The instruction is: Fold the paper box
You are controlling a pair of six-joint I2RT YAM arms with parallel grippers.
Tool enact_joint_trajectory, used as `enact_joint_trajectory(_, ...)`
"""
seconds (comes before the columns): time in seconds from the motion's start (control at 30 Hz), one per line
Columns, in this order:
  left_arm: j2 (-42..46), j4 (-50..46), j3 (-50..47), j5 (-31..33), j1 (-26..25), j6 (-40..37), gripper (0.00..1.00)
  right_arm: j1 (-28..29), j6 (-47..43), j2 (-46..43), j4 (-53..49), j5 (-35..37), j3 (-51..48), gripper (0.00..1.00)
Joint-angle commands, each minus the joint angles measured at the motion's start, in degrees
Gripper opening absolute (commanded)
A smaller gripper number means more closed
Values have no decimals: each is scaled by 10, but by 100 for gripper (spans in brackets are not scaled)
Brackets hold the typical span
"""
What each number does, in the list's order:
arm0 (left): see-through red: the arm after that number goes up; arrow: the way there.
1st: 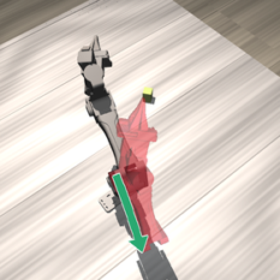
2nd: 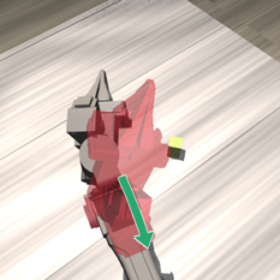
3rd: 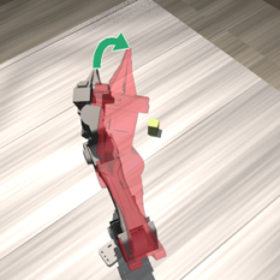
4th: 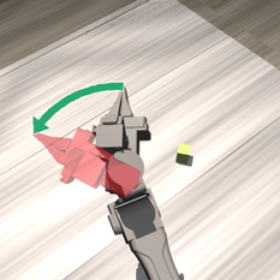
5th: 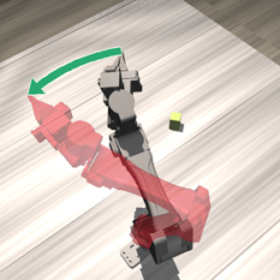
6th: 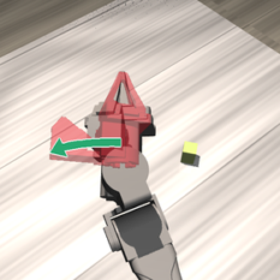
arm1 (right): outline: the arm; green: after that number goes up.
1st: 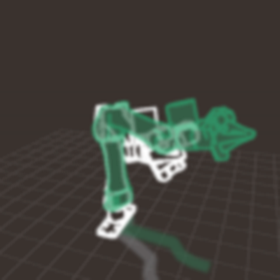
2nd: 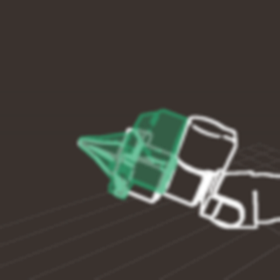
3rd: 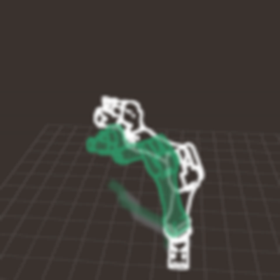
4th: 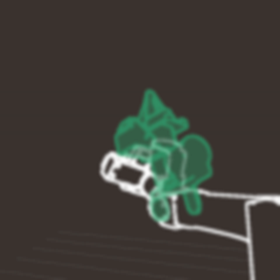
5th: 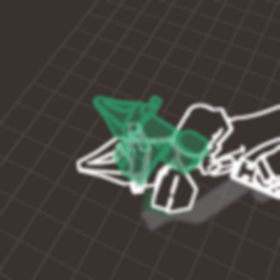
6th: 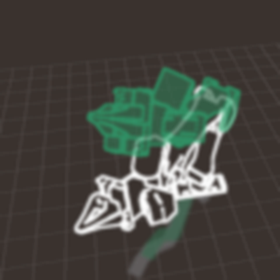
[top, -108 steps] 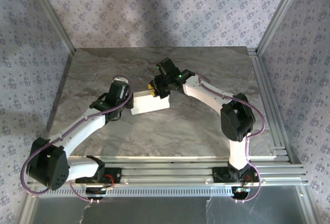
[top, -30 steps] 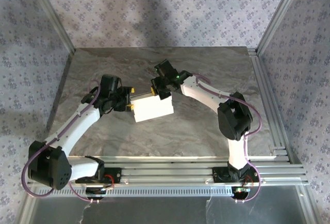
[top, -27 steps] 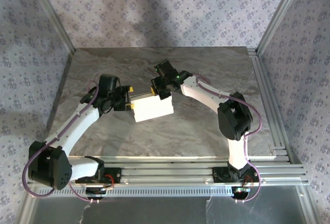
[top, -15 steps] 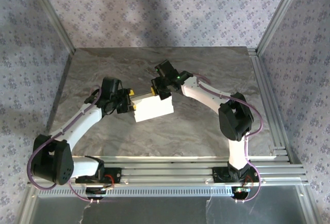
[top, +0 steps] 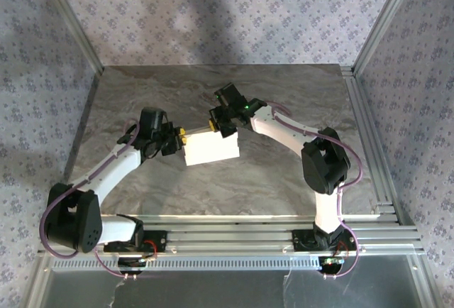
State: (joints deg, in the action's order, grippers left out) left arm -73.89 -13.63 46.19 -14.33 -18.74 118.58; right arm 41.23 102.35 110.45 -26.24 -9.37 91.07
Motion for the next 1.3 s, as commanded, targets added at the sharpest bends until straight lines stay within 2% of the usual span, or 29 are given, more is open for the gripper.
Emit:
enact_joint_trajectory(0.0,8,-11,-13,20,3,-8,19,-2,-19,-20,-17,9,-1,0)
enact_joint_trajectory(0.03,10,-7,-15,19,3,-8,28,-2,-20,-20,-20,9,1,0)
enact_joint_trajectory(0.07,13,0,-18,19,4,-8,42,-2,-22,-20,-21,9,1,0)
enact_joint_trajectory(0.13,24,-1,-21,19,6,-8,59,-2,-27,-21,-23,11,2,0)
enact_joint_trajectory(0.17,32,-14,-18,19,10,-8,64,-2,-30,-22,-24,12,4,0)
enact_joint_trajectory(0.23,46,-43,-5,23,19,-16,67,-2,-36,-24,-27,14,6,0)
enact_joint_trajectory(0.33,54,-108,30,21,32,-27,78,-2,-44,-25,-29,16,6,0)
enact_joint_trajectory(0.37,53,-130,42,17,34,-27,91,-1,-45,-26,-27,16,5,0)
enact_joint_trajectory(0.4,50,-144,49,10,34,-23,94,-1,-46,-27,-26,15,3,0)
enact_joint_trajectory(0.63,-6,-170,86,-60,28,43,91,2,-50,-33,-11,11,-14,0)
enact_joint_trajectory(0.77,-59,-229,148,-84,27,52,89,4,-53,-39,0,12,-25,0)
enact_joint_trajectory(0.93,-105,-231,187,-91,24,82,88,4,-57,-45,14,11,-40,0)
enact_joint_trajectory(1.07,-146,-283,234,-94,11,82,87,3,-57,-52,29,11,-56,0)
enact_joint_trajectory(1.27,-179,-275,227,-113,-23,95,84,-1,-59,-59,39,11,-66,0)
